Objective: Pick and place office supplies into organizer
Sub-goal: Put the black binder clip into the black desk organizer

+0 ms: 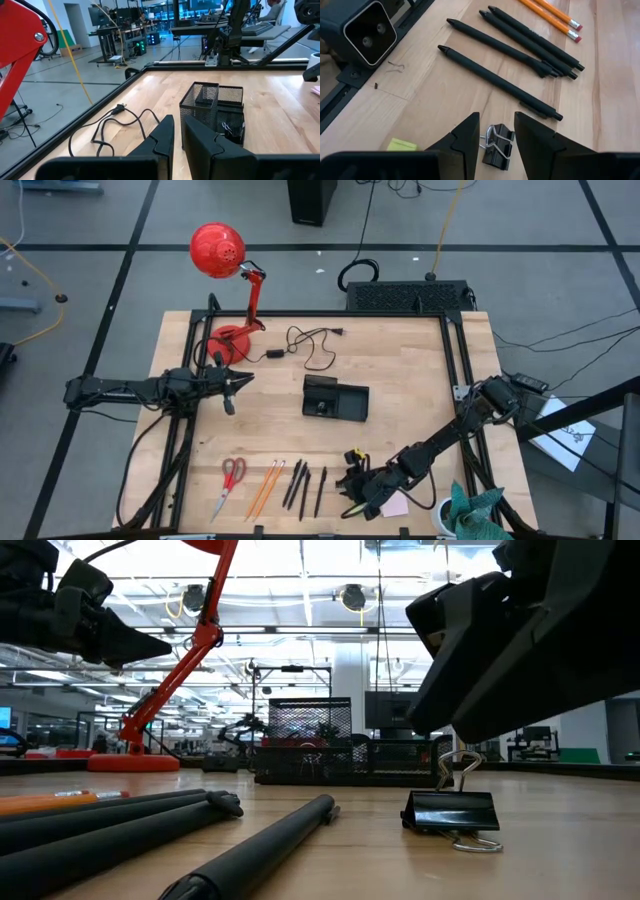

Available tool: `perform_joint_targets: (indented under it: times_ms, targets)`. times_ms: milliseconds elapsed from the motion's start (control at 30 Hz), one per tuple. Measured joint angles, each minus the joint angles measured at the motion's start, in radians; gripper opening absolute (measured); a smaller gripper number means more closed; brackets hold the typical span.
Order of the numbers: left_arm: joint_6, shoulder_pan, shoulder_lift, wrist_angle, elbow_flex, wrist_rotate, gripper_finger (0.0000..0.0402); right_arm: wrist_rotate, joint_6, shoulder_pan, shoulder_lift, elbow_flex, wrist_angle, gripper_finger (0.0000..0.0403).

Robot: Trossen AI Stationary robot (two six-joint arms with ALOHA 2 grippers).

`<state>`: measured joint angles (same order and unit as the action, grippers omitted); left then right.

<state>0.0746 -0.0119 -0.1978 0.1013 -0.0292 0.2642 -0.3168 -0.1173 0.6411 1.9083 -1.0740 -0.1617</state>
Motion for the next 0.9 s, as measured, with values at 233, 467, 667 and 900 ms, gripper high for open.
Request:
perform_joint_targets:
  times_ms: [233,467,667,900]
  targets:
    - [0.0,0.0,0.0,0.0,0.0,0.0,0.0047,0.003,-0.018,0.0,0.025,0.0,0.004,0.0116]
    - [0.0,0.0,0.0,-0.001,0.0,0.0,0.0047,-0.023,-0.048,-0.006,0.07,0.0,-0.006,0.0116]
    - [0.0,0.0,0.0,-0.001,0.0,0.0,0.0047,-0.024,-0.047,-0.007,0.053,0.001,-0.023,0.0116]
    - [0.0,0.0,0.0,-0.002,0.0,0.0,0.0047,-0.024,-0.054,-0.008,0.052,0.001,-0.036,0.011]
